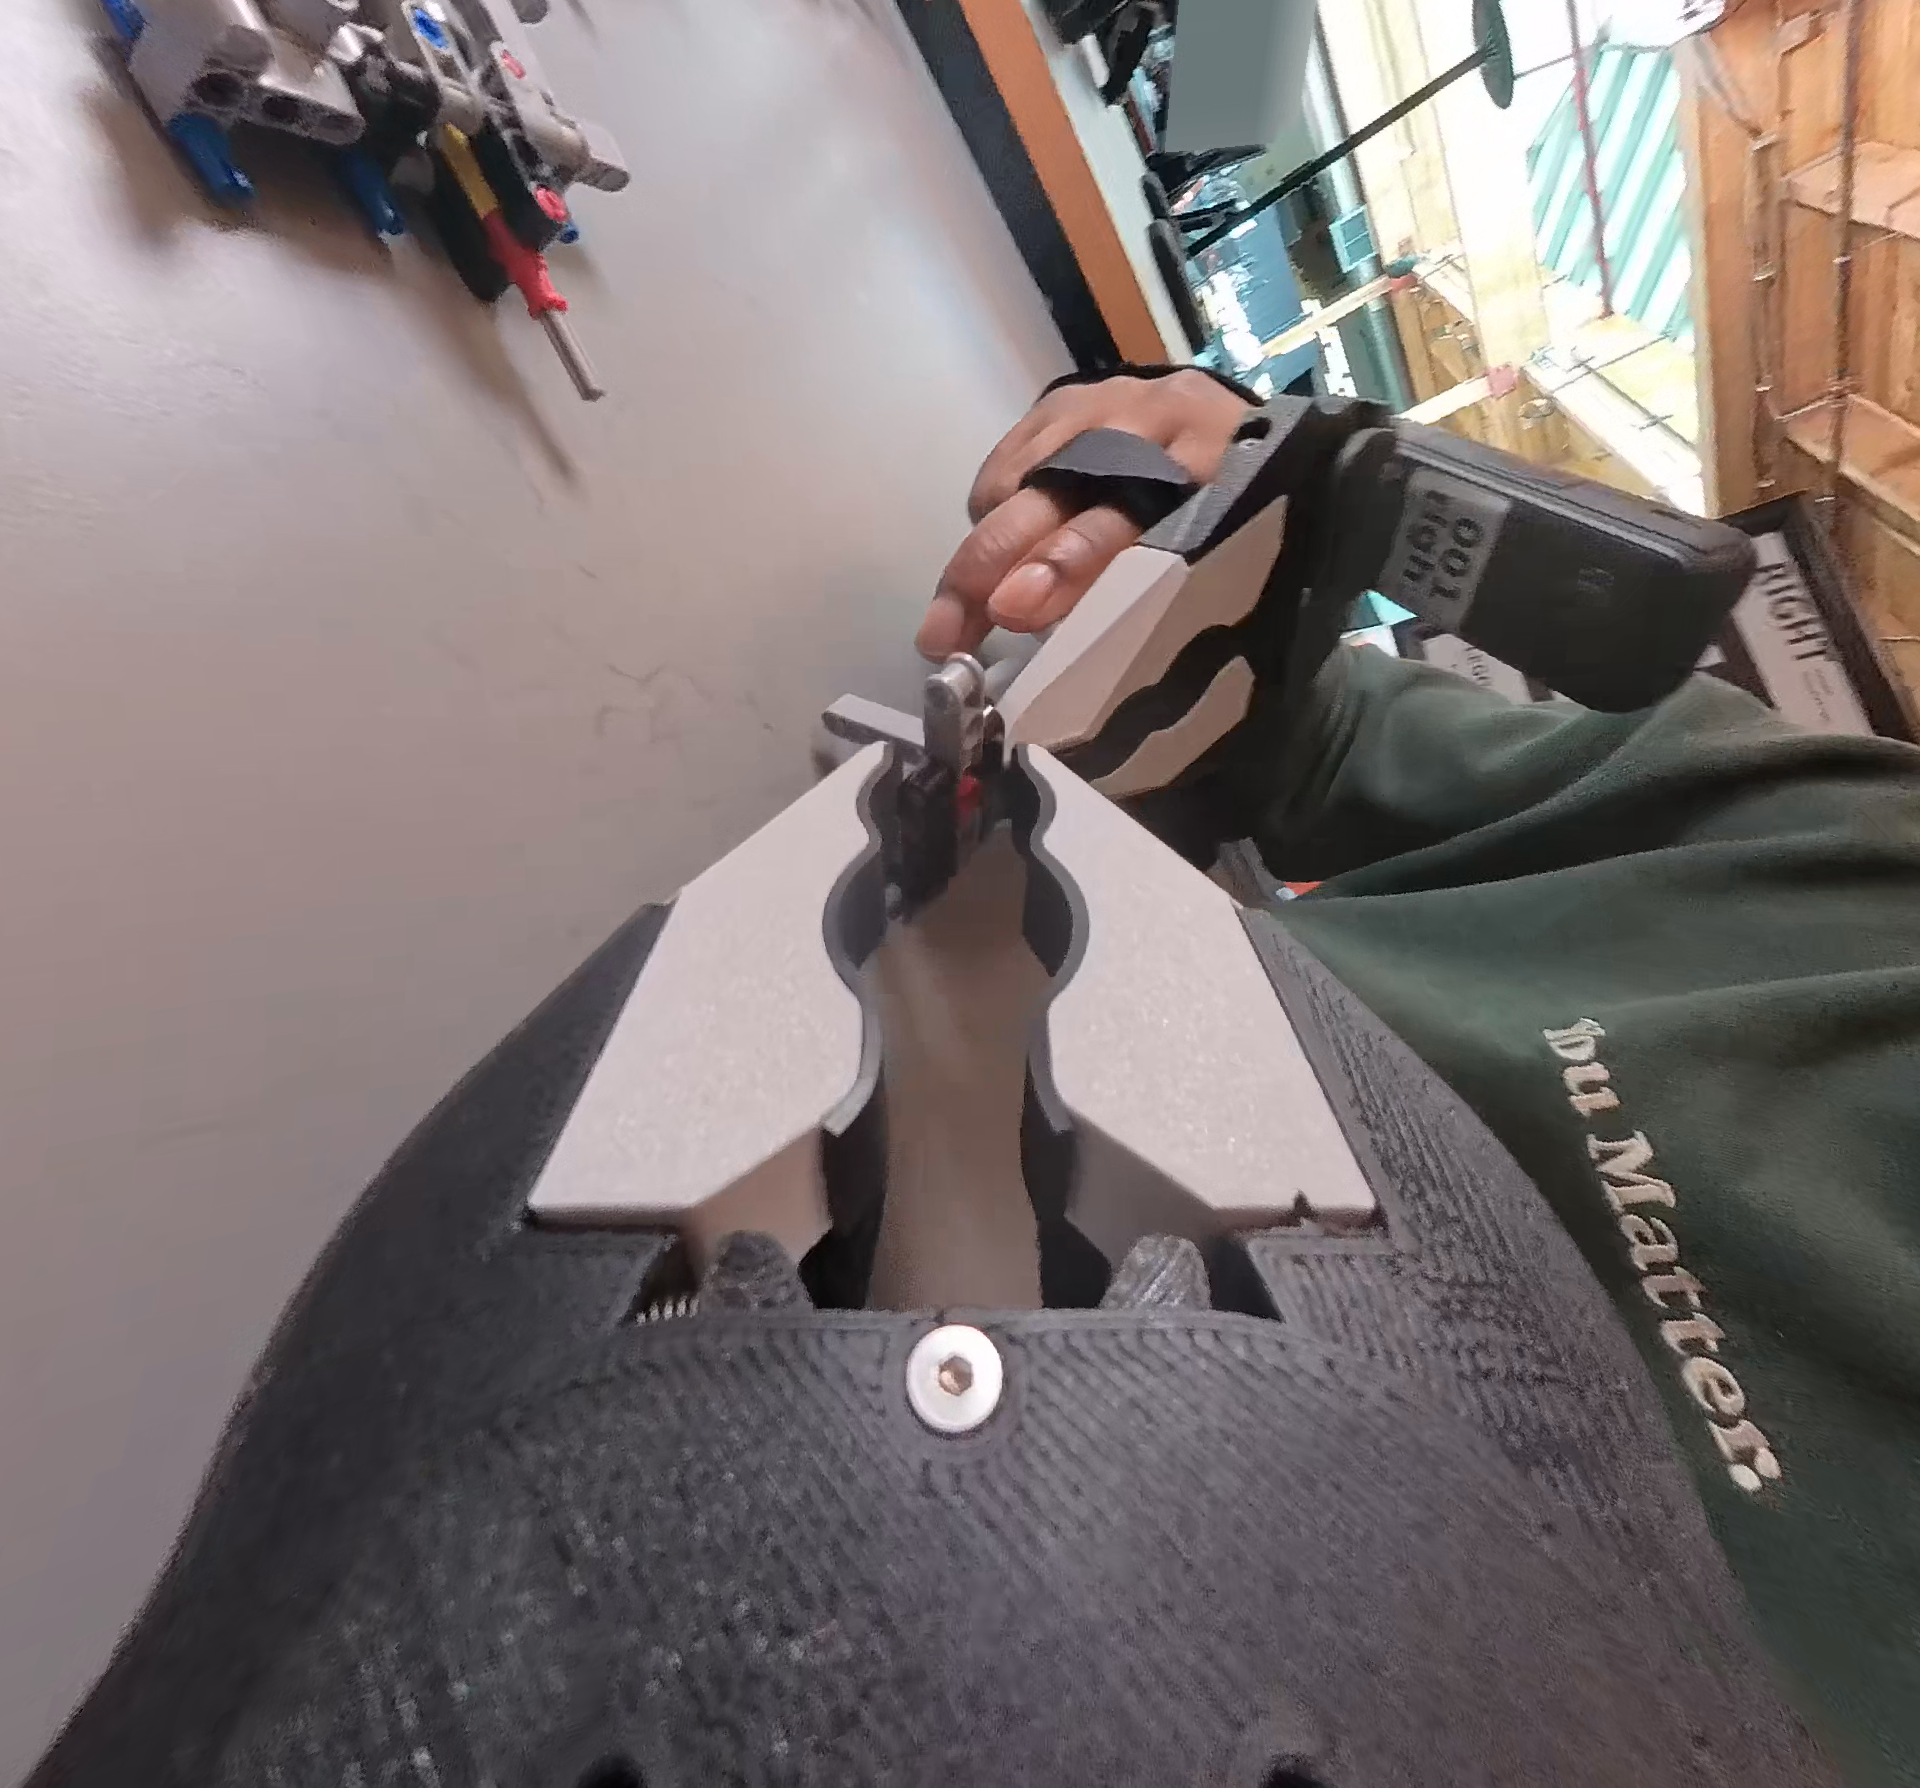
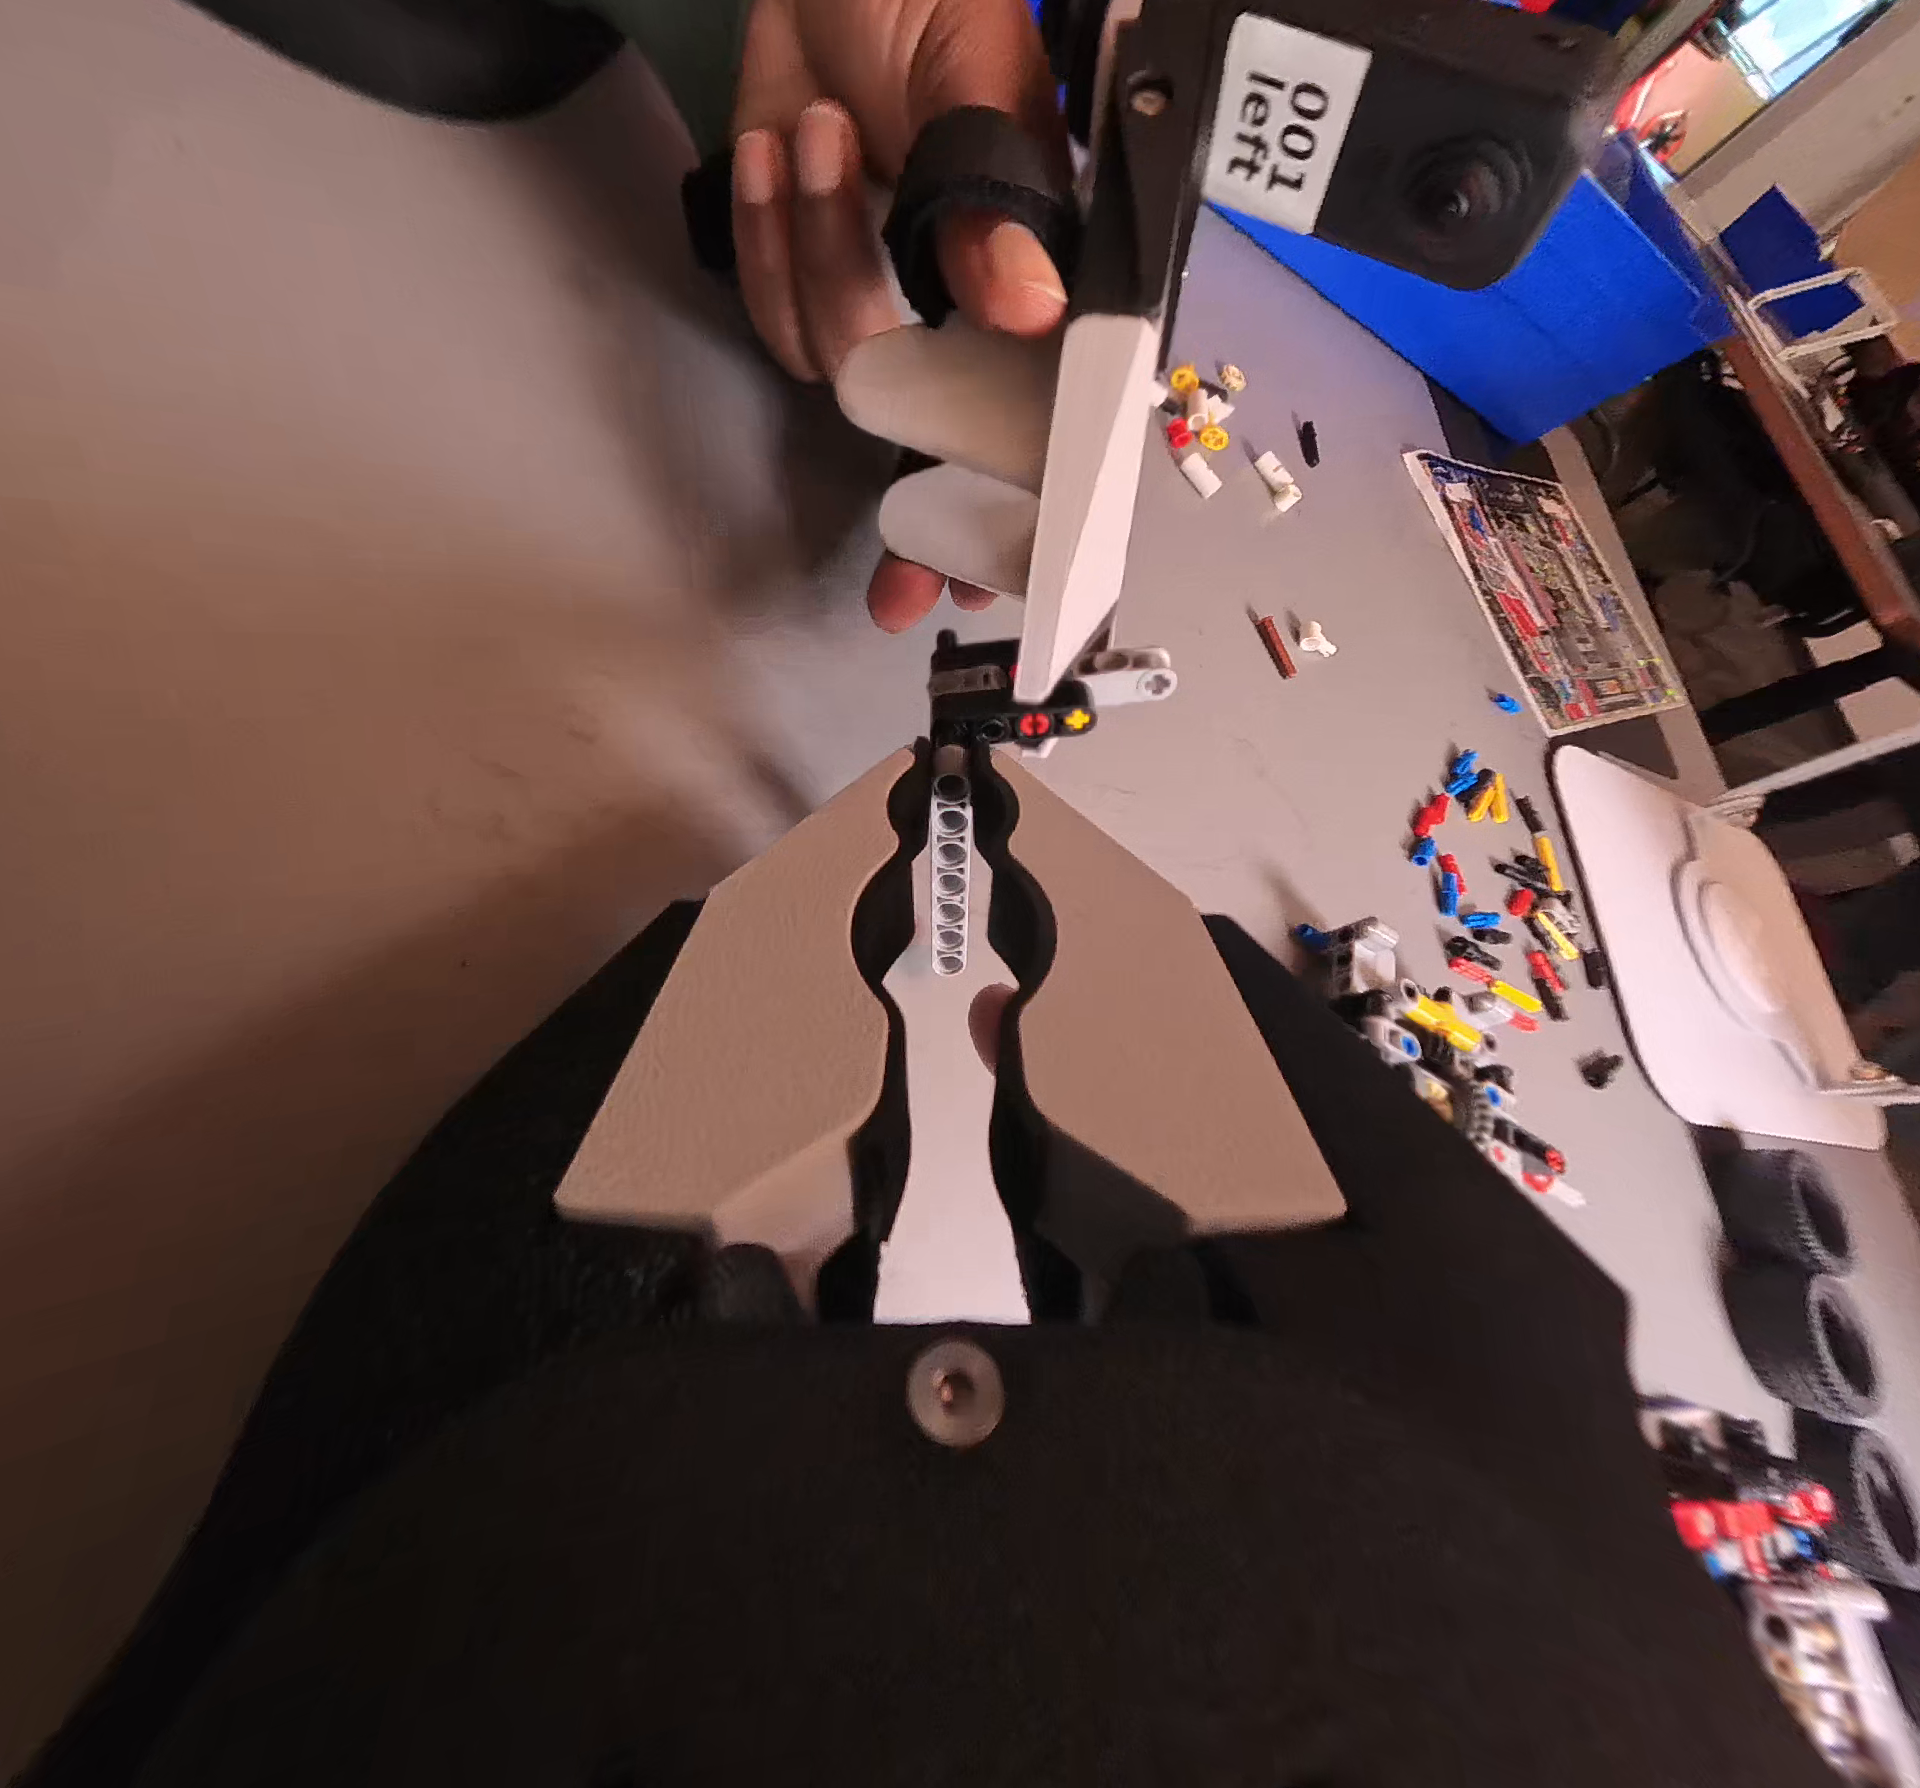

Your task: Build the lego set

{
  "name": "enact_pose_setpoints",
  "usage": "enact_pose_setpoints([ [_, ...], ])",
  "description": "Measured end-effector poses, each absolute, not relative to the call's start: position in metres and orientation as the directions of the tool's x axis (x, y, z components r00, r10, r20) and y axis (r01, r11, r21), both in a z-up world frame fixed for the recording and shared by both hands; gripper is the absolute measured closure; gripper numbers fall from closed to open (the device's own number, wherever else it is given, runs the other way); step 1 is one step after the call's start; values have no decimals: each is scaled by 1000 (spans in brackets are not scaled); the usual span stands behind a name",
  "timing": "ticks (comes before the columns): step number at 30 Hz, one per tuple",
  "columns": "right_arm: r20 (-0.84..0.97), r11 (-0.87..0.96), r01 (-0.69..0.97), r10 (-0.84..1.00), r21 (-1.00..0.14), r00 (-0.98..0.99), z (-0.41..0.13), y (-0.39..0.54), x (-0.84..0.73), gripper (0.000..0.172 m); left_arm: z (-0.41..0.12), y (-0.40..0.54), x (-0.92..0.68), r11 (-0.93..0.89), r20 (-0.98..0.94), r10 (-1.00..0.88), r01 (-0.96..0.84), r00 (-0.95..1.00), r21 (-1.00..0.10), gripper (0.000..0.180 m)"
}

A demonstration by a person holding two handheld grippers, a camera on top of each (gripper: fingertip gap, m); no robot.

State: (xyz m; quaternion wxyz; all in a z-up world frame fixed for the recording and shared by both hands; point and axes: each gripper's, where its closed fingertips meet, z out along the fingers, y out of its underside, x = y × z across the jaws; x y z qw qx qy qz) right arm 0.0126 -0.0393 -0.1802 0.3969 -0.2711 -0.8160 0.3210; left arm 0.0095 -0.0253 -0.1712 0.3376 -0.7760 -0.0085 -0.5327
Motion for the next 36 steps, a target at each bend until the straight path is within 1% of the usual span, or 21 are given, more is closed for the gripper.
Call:
enact_pose_setpoints([
  [3,435,592,181,735,-785,-520,-174,-35,12,166,-163,-27,10,-767,849,-369,392,377,-508,161],
  [7,403,544,157,759,-824,-511,-164,-35,13,167,-157,-31,16,-757,831,-425,363,359,-544,175],
  [11,415,541,122,753,-832,-511,-157,-38,14,166,-150,-33,18,-727,795,-484,337,366,-598,175],
  [18,430,554,99,736,-827,-523,-157,-41,17,167,-149,-36,20,-726,787,-503,319,357,-609,175],
  [22,463,586,81,709,-806,-532,-159,-44,18,167,-150,-37,21,-723,769,-519,289,373,-628,175],
  [25,510,635,60,669,-770,-540,-165,-46,19,167,-155,-39,22,-727,755,-525,254,392,-638,175],
  [30,545,711,70,594,-699,-592,-186,-52,22,166,-175,-46,26,-744,700,-537,126,471,-656,175],
  [36,546,728,76,575,-681,-609,-191,-55,23,166,-181,-49,28,-736,653,-558,58,512,-675,175],
])
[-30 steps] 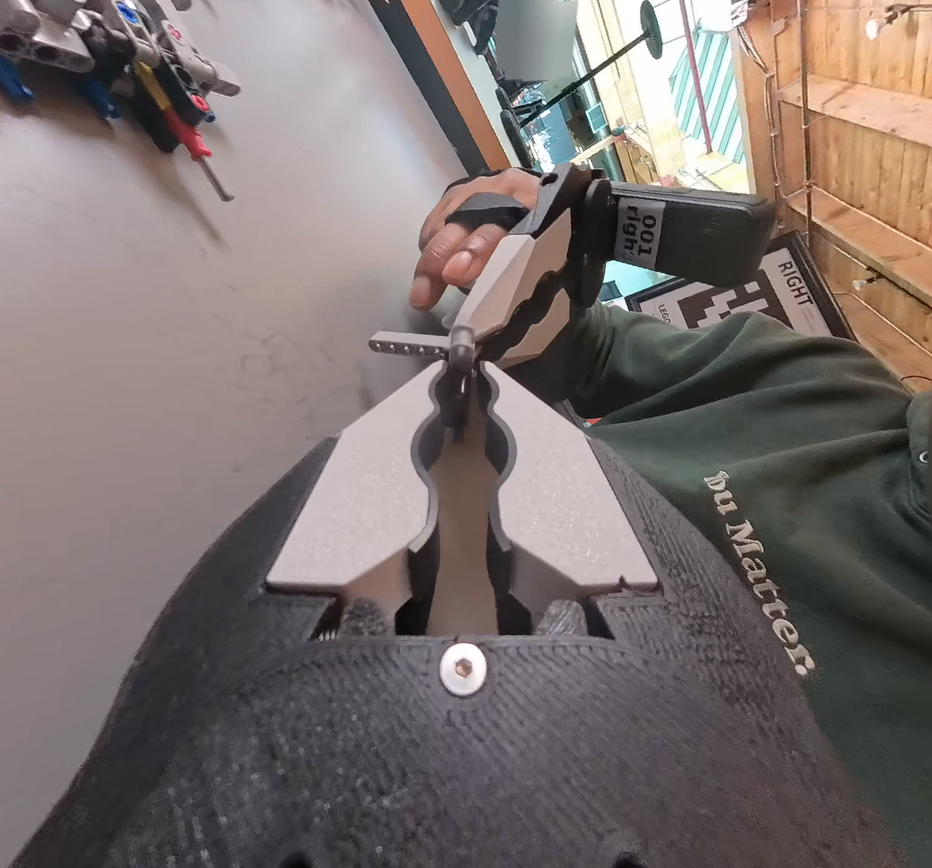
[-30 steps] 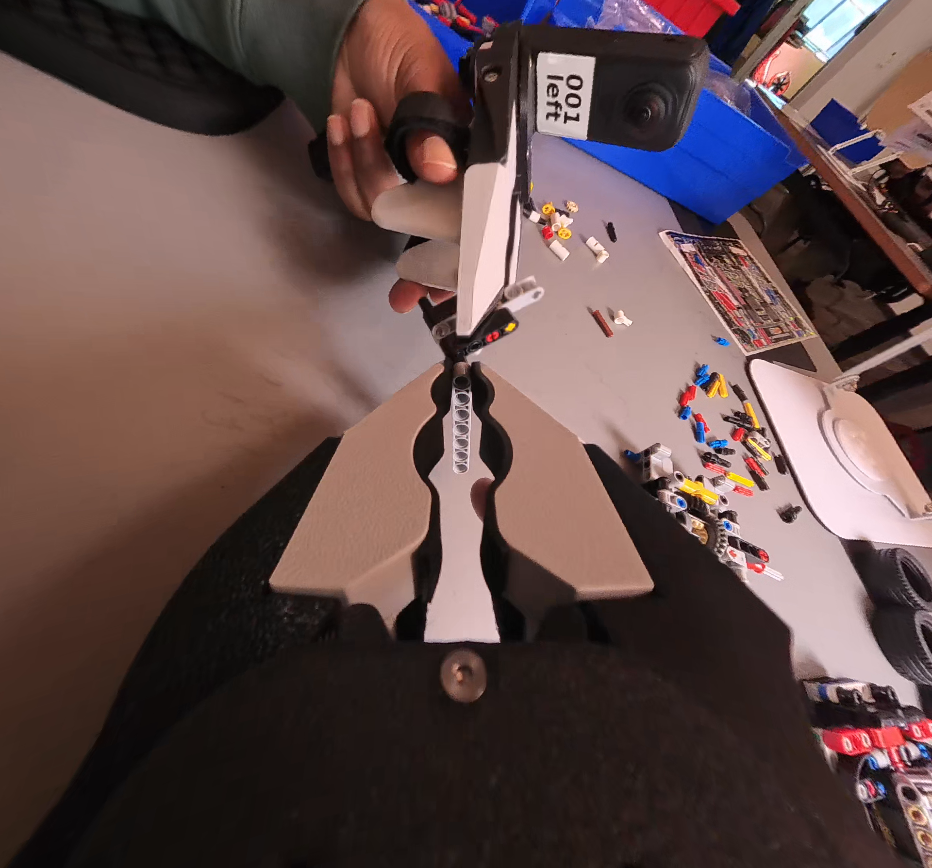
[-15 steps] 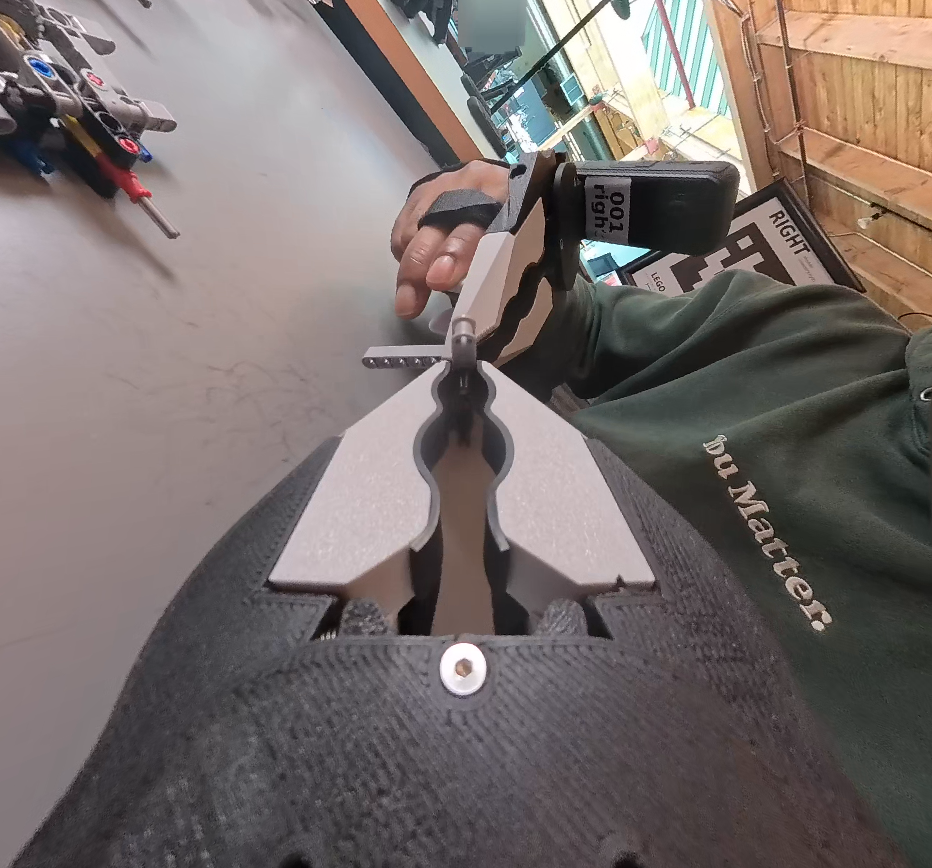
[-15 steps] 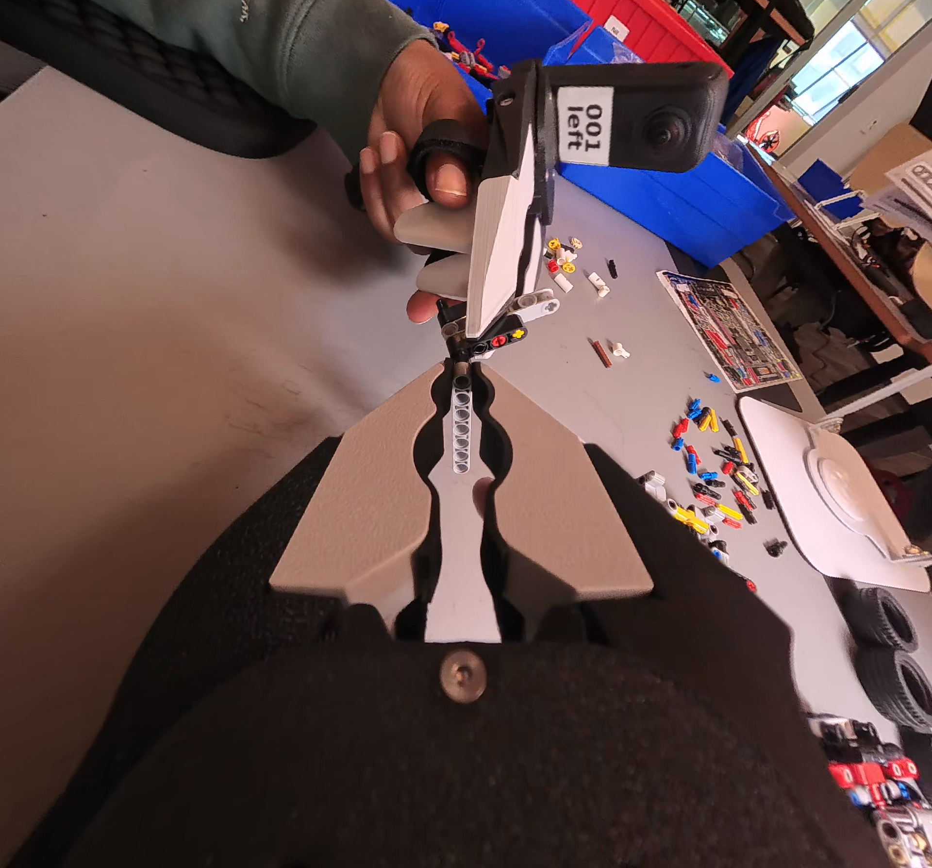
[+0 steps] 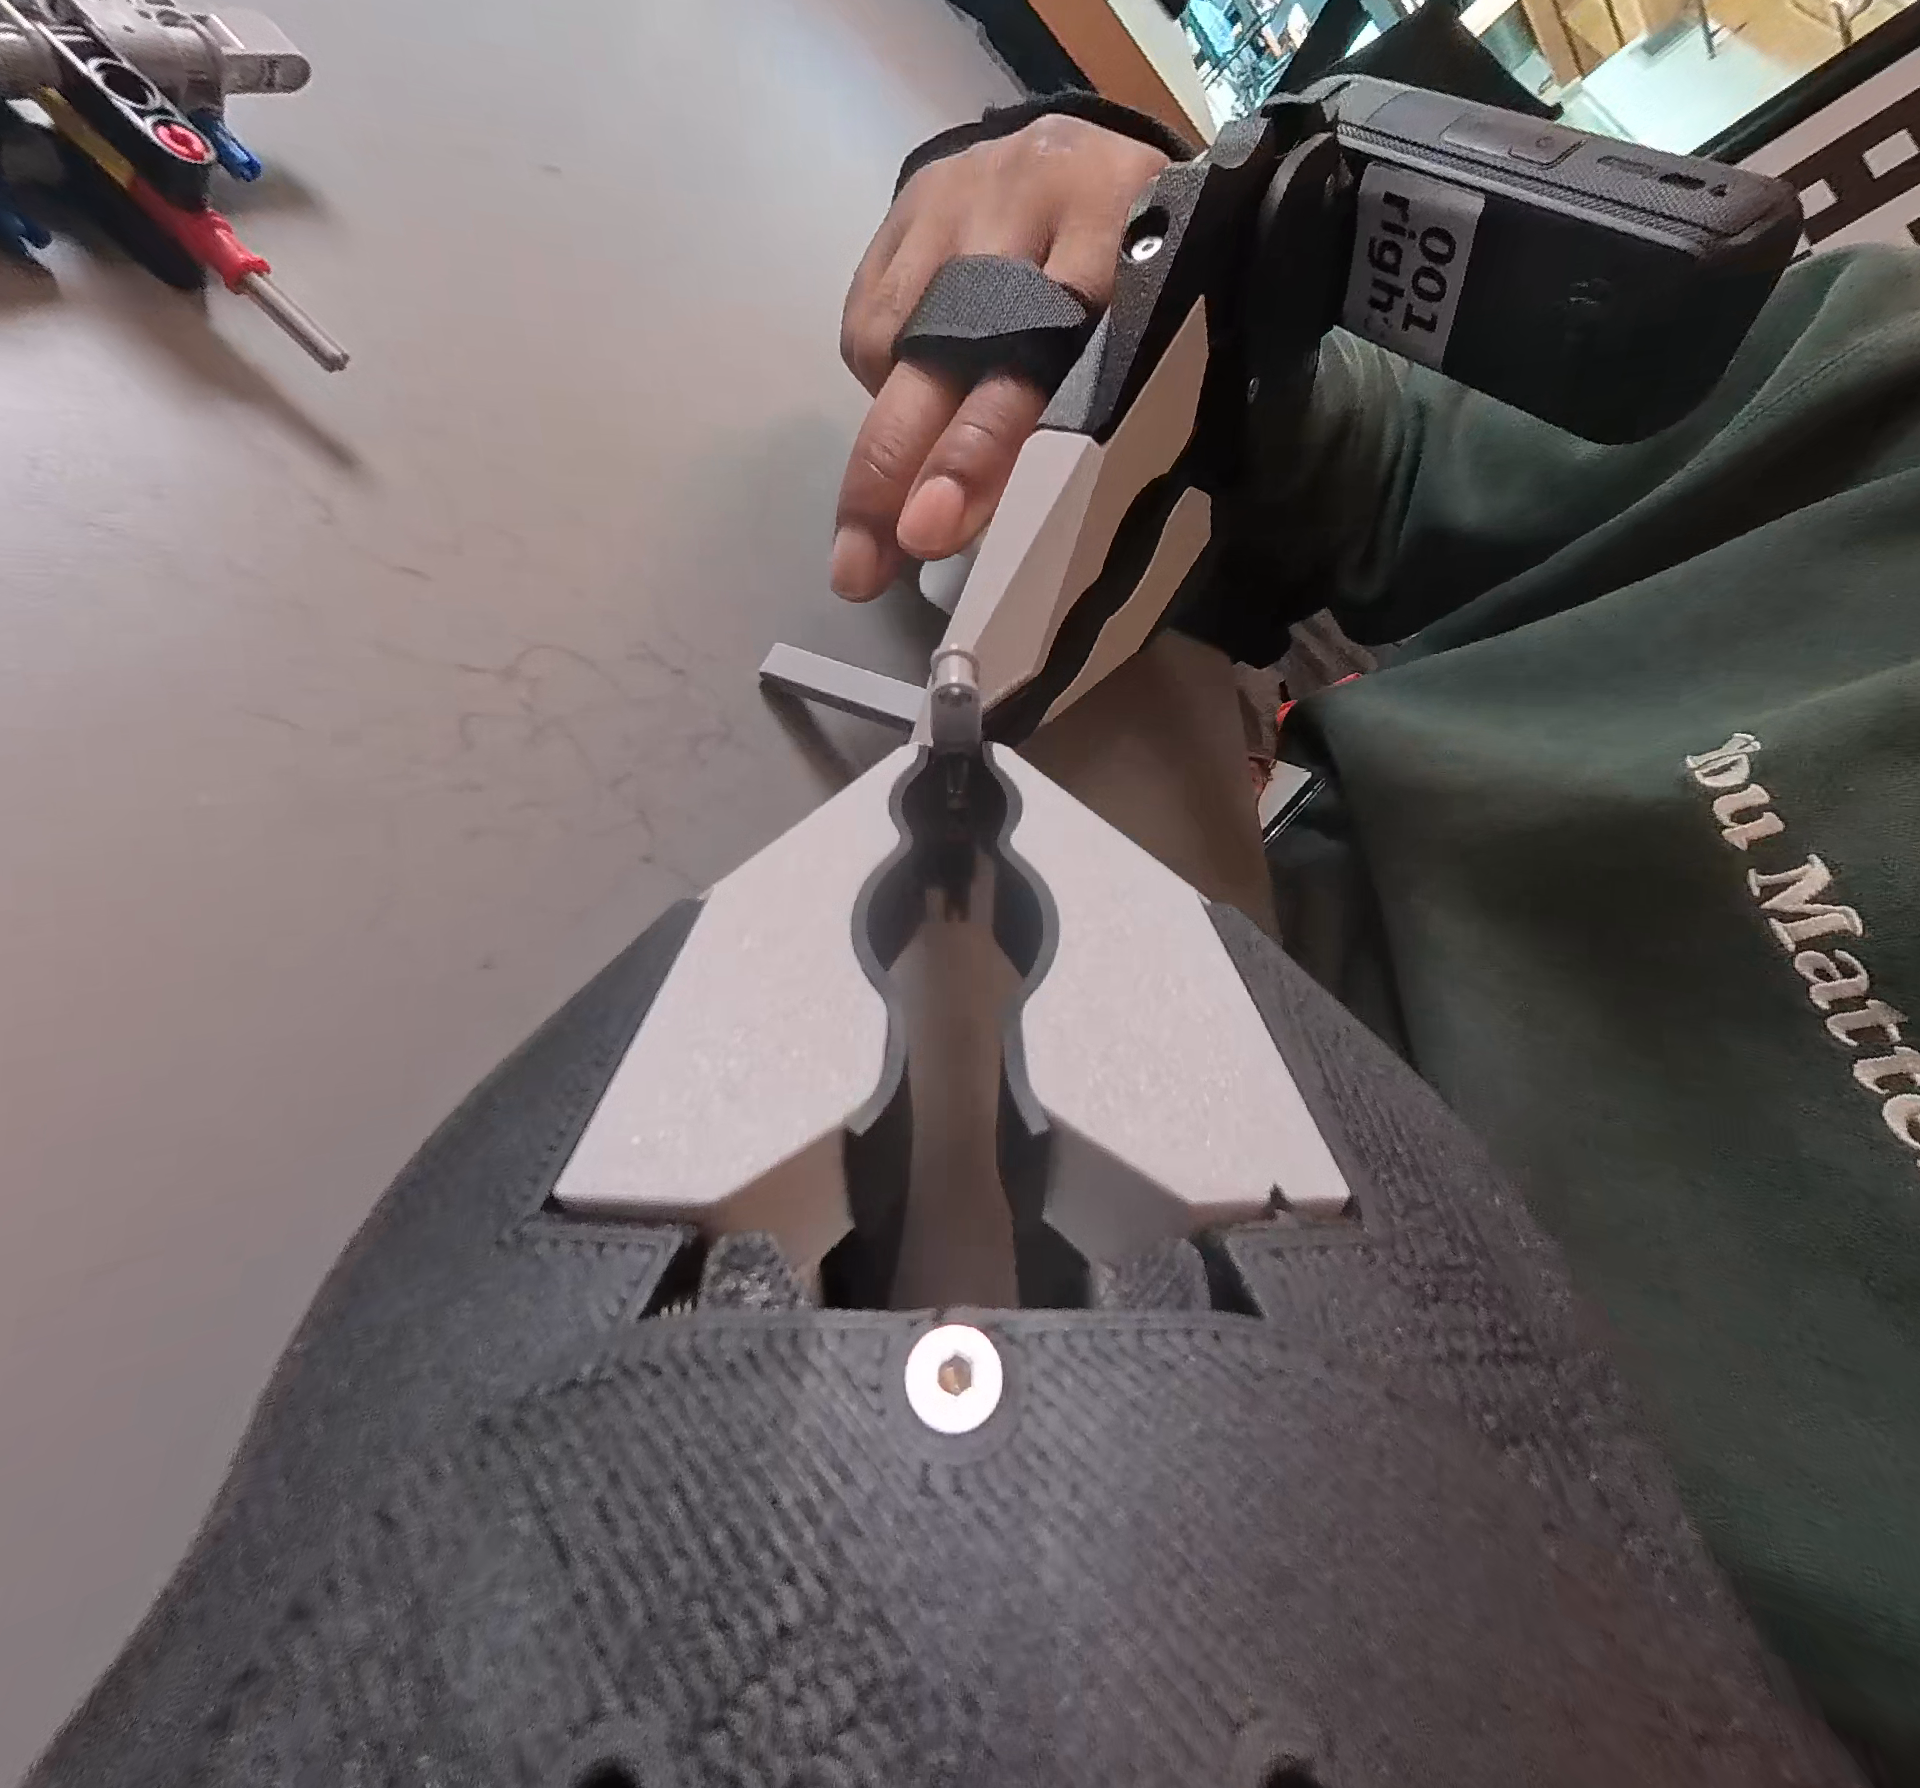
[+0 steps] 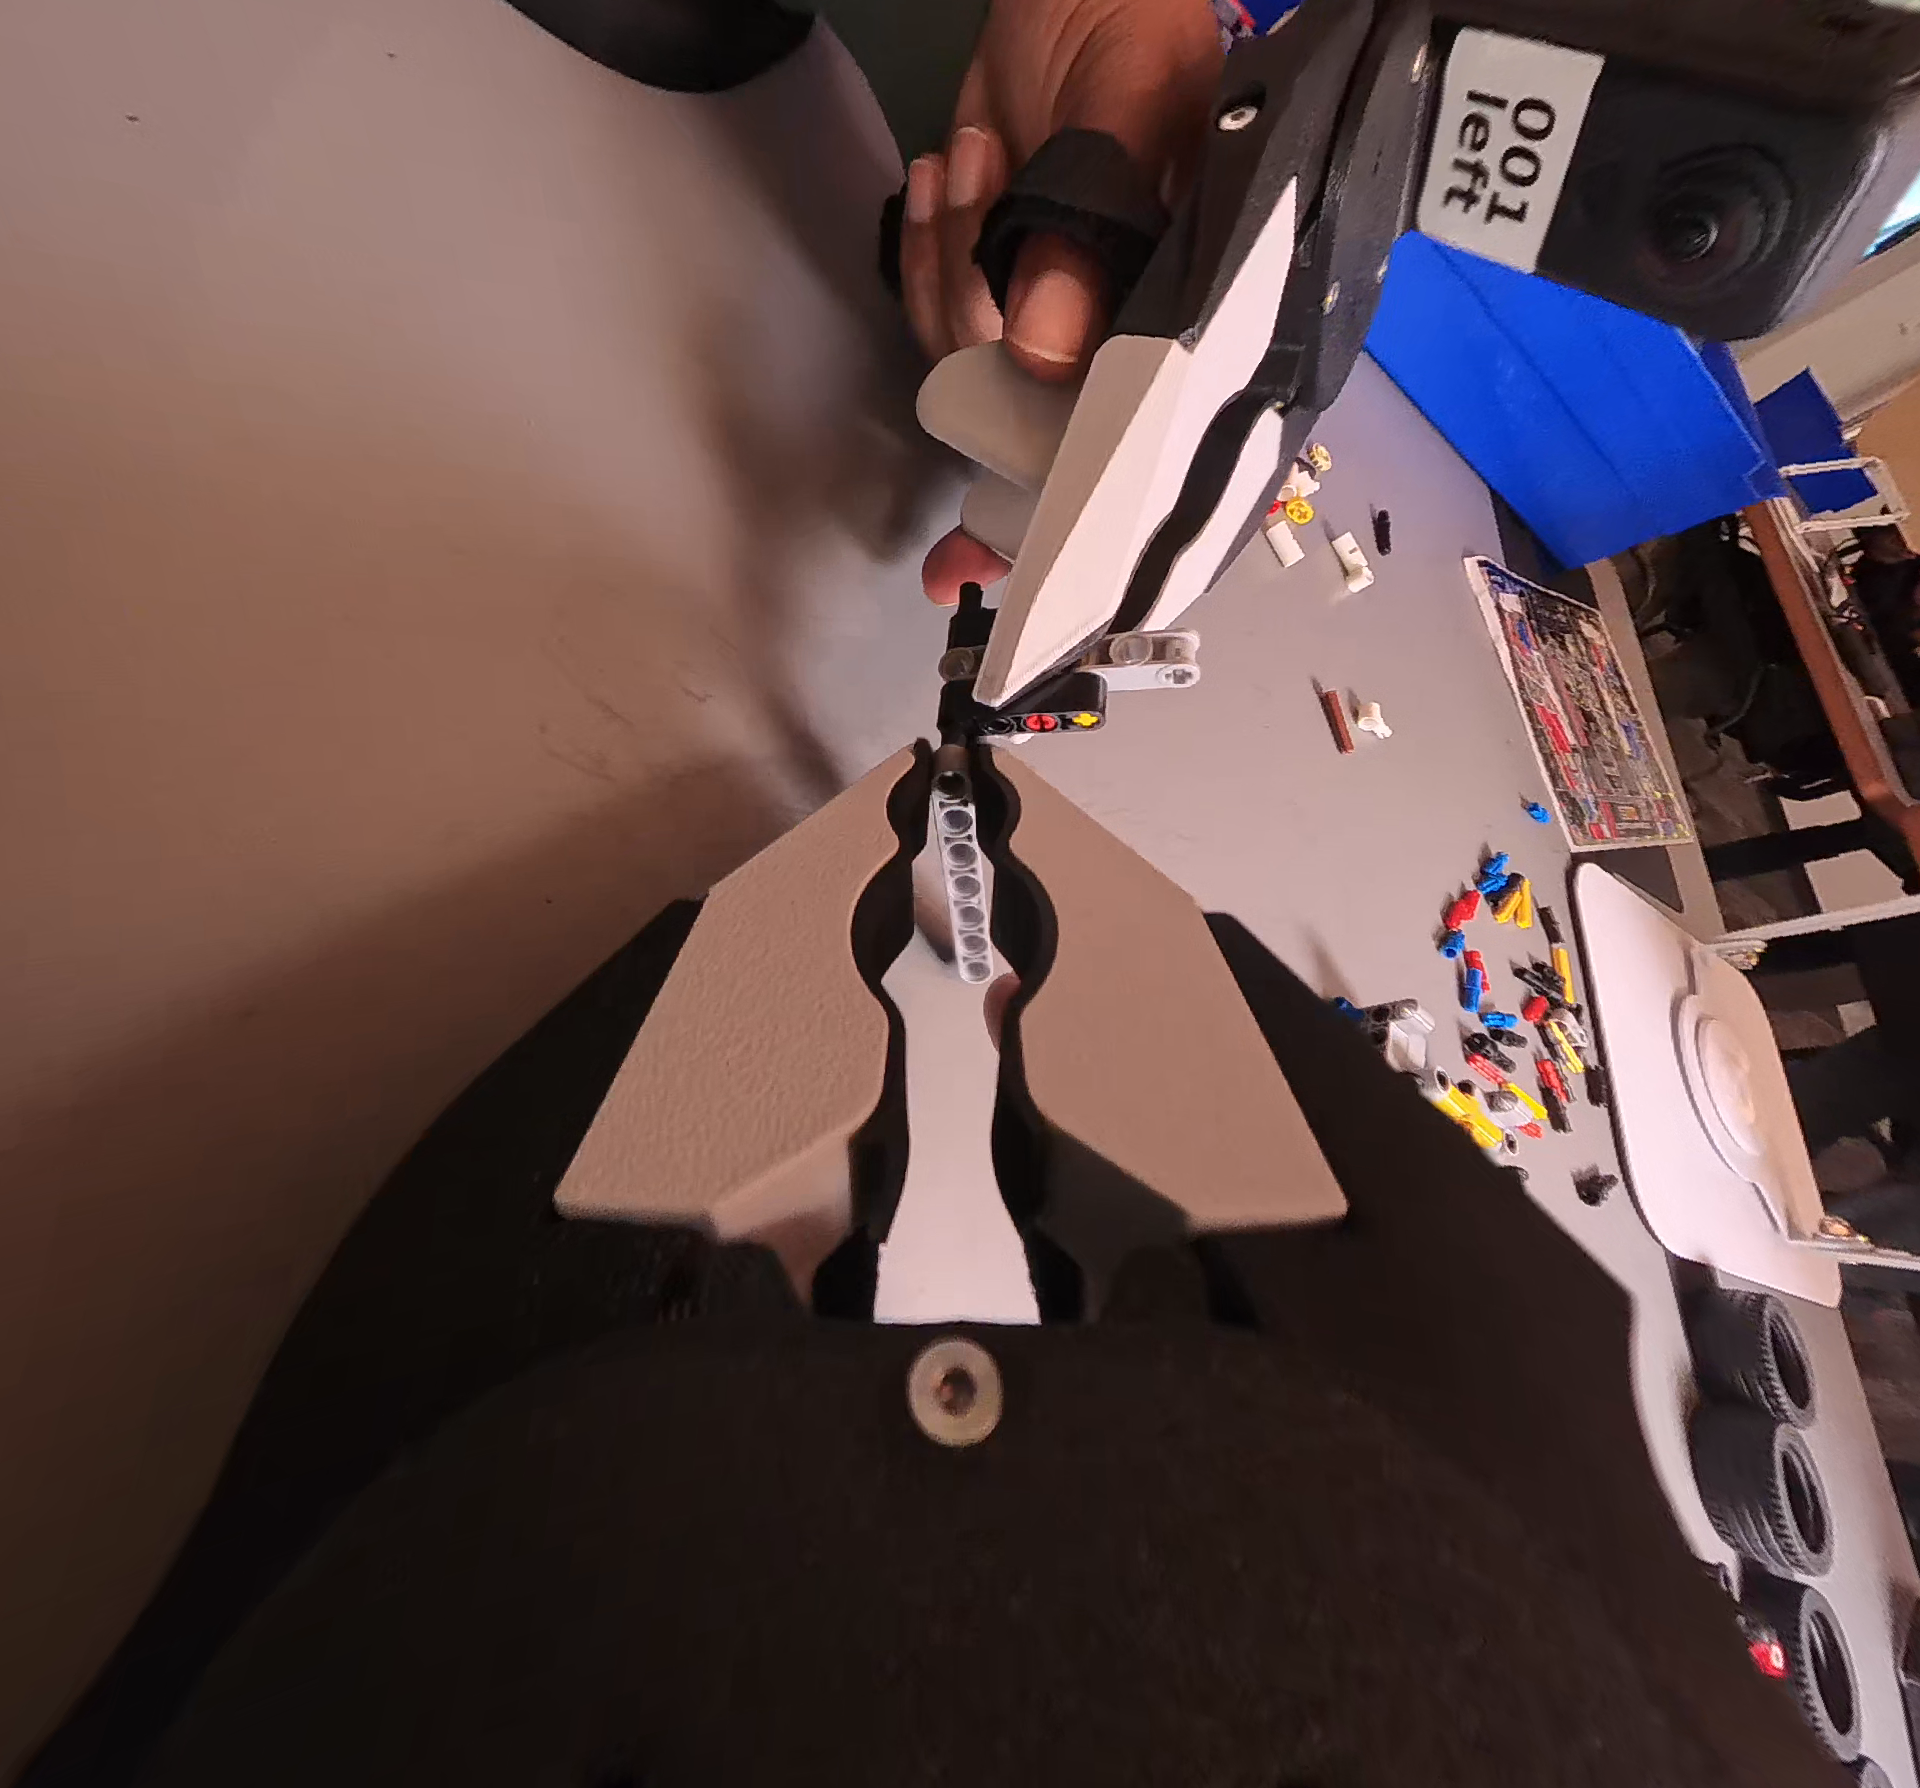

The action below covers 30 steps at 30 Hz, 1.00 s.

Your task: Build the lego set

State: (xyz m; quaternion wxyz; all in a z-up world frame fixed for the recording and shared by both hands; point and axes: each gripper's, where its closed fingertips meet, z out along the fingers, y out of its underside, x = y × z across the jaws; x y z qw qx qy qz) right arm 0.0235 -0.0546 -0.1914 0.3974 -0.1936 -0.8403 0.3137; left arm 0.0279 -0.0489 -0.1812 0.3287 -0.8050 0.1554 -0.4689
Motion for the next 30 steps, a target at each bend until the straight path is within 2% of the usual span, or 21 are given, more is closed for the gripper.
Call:
enact_pose_setpoints([
  [6,536,758,122,555,-640,-635,-205,-51,26,165,-190,-48,22,-719,582,-570,-8,580,-695,174],
  [11,503,739,149,577,-657,-644,-206,-49,27,158,-185,-46,15,-711,590,-567,21,575,-703,174],
  [17,434,651,173,657,-739,-617,-188,-41,28,153,-173,-47,14,-713,656,-567,100,498,-693,174],
  [20,394,576,151,705,-804,-590,-171,-40,26,153,-164,-48,16,-718,697,-569,149,437,-680,174],
  [24,376,536,118,716,-836,-589,-163,-51,24,152,-151,-51,23,-717,729,-590,191,346,-671,174],
  [28,453,570,31,684,-821,-572,-151,-60,24,168,-146,-53,28,-722,748,-593,214,298,-658,175],
  [30,476,581,17,683,-814,-553,-148,-59,23,169,-143,-51,27,-723,759,-589,240,277,-648,175],
])
